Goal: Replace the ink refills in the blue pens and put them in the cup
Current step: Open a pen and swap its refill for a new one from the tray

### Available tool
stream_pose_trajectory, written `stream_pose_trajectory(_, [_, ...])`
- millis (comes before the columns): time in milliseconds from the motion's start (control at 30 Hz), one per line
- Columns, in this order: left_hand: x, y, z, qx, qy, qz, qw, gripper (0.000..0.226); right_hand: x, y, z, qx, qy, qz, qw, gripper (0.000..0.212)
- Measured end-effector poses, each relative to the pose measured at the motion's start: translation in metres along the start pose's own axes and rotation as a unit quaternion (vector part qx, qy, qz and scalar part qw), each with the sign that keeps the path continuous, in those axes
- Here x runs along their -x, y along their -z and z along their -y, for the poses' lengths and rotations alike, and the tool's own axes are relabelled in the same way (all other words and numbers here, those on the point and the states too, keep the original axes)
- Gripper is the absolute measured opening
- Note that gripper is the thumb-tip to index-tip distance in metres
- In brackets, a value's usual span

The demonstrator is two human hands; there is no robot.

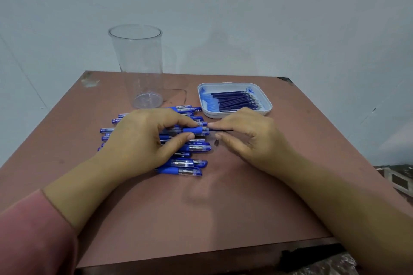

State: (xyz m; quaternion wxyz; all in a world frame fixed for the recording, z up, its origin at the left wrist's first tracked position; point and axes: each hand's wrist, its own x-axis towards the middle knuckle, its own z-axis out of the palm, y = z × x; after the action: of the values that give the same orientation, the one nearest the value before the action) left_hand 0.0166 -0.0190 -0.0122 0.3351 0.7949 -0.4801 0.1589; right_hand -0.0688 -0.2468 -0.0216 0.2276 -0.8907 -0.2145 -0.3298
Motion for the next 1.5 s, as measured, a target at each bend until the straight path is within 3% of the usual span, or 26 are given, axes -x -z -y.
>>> stream_pose_trajectory(167, [-0.001, 0.001, 0.005, -0.007, 0.010, -0.006, 1.000, 0.020, 0.005, 0.009, -0.009, 0.002, -0.027, -0.022, 0.999, 0.024])
stream_pose_trajectory(367, [-0.005, 0.003, 0.005, -0.009, -0.001, -0.005, 1.000, 0.026, 0.000, 0.005, -0.006, 0.021, 0.011, -0.015, 1.000, 0.017])
stream_pose_trajectory(567, [-0.006, 0.015, 0.024, -0.040, 0.024, -0.020, 0.999, 0.031, 0.012, 0.024, -0.031, 0.060, -0.060, -0.042, 0.995, 0.015])
stream_pose_trajectory(733, [-0.007, 0.015, 0.025, -0.025, 0.030, -0.021, 0.999, 0.030, 0.015, 0.019, -0.049, 0.107, -0.133, 0.021, 0.985, 0.020])
stream_pose_trajectory(1000, [-0.008, 0.013, 0.026, -0.012, 0.025, -0.014, 1.000, 0.022, 0.007, 0.009, -0.049, 0.134, -0.158, 0.099, 0.973, 0.024])
stream_pose_trajectory(1300, [-0.008, 0.013, 0.024, -0.005, 0.019, -0.014, 1.000, 0.023, -0.012, 0.035, -0.048, 0.149, -0.167, 0.051, 0.973, 0.017])
stream_pose_trajectory(1500, [-0.009, 0.013, 0.023, 0.007, 0.023, -0.022, 0.999, 0.023, -0.048, 0.054, -0.068, 0.145, -0.213, 0.176, 0.950, 0.019])
